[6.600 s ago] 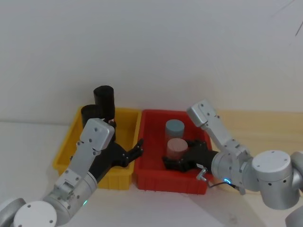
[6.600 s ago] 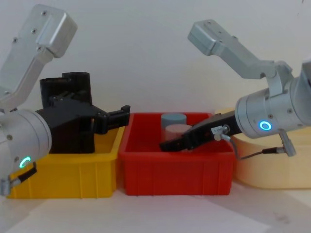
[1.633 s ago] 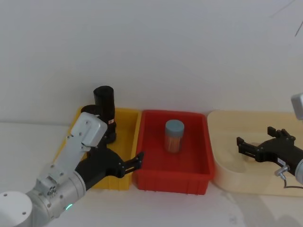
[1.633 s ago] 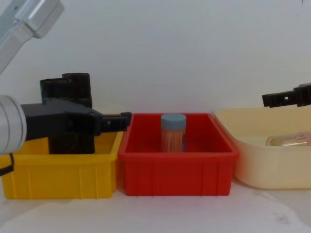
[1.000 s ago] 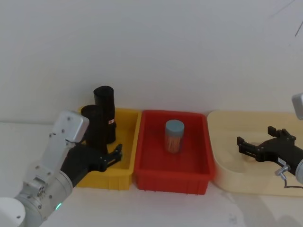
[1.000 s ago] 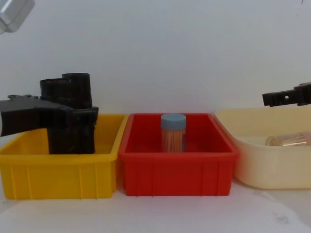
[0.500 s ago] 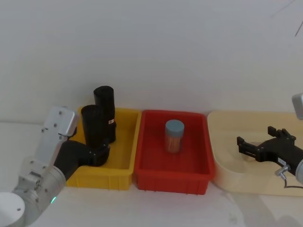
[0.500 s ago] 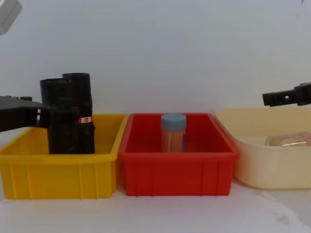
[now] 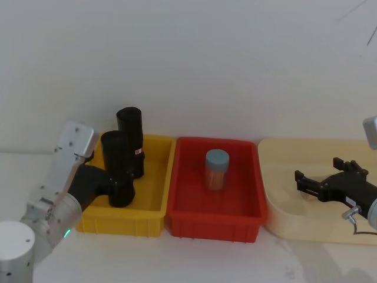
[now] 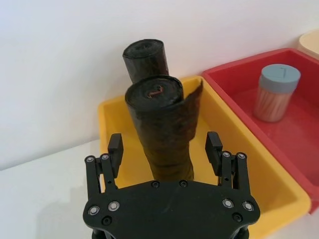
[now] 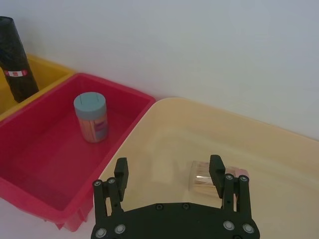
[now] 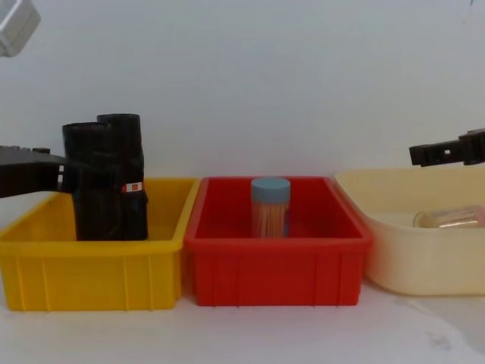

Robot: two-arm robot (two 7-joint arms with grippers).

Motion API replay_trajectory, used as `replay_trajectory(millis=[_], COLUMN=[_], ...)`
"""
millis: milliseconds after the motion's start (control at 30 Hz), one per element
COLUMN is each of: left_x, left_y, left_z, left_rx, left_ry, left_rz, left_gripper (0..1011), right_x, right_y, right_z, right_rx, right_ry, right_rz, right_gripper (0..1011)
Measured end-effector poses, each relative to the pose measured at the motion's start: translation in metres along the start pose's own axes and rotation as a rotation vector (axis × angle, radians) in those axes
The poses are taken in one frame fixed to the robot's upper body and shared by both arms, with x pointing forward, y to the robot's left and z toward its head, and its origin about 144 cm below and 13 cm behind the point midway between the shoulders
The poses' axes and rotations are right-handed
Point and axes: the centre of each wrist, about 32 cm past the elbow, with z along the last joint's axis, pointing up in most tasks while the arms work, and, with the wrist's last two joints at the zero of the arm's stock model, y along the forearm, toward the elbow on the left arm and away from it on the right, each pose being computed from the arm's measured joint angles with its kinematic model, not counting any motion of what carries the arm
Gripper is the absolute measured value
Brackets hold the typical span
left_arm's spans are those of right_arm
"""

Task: Pick up the garbage bag with the one hand and transfer it to the other hand.

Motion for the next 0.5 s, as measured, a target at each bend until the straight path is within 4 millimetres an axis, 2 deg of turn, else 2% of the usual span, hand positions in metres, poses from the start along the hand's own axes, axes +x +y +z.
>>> replay_trajectory(millis=[500], left_x=[0.013], left_y=[-0.029], left_z=[0.001], left_rx=[0.019], left_ry=[0.008], left_rz=[-0.02], left_gripper=[992], right_x=[0.0], right_y=[0.0], right_z=[0.0], right_rx=[0.0], right_ry=[0.0], right_rz=[0.0], right_gripper=[999])
